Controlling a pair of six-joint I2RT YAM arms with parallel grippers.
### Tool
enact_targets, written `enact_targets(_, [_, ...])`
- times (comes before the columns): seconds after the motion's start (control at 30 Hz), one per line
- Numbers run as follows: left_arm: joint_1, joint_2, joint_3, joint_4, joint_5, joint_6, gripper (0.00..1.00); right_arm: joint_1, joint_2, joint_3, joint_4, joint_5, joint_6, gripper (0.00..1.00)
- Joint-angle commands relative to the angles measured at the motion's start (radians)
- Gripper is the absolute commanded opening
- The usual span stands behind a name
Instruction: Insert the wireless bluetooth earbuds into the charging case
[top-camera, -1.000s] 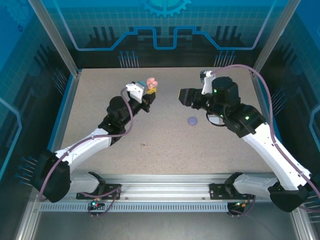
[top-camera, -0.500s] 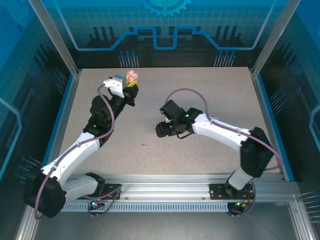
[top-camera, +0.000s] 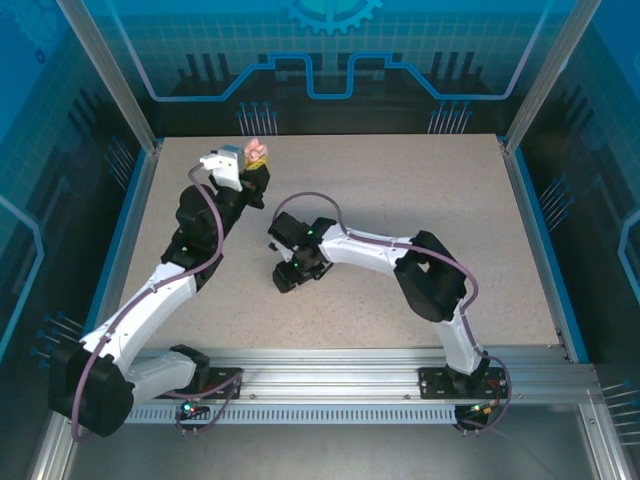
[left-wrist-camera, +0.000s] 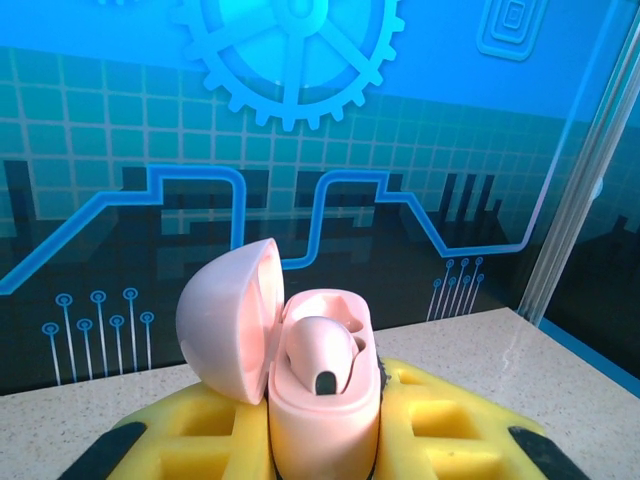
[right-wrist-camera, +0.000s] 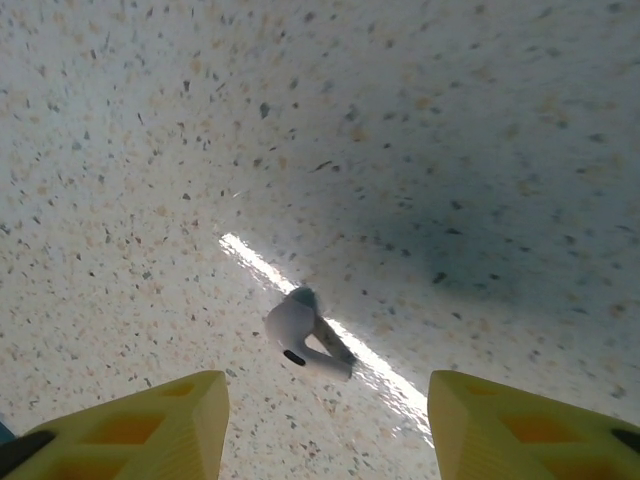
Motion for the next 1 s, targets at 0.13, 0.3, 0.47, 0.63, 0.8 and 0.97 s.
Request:
enact_targets(0.13, [0.036, -0.023, 0.050, -0.001, -0.018, -0.037, 0.00, 0.050, 0.109, 0.143, -0.168, 0.033, -0.168, 0.52])
enact_targets(0.3, [0.045, -0.019, 0.056, 0.000, -0.013, -0.047, 0.00, 0.069, 0.168, 0.211, -0.222, 0.092, -0.200, 0.50])
enact_targets(0.47, [0.053, -0.014, 0.058, 0.007, -0.008, -0.053, 0.00, 0.083, 0.203, 0.246, -0.260, 0.127, -0.231, 0.47])
enact_targets(0.63, [0.054, -0.006, 0.059, 0.009, -0.005, -0.057, 0.00, 0.089, 0.218, 0.253, -0.268, 0.147, -0.243, 0.45])
enact_targets(0.8, [0.056, -0.002, 0.059, 0.012, 0.001, -0.065, 0.00, 0.089, 0.244, 0.270, -0.270, 0.166, -0.246, 0.44])
enact_targets(0.97, [0.056, 0.002, 0.064, 0.009, 0.005, -0.071, 0.00, 0.089, 0.267, 0.301, -0.274, 0.182, -0.254, 0.42])
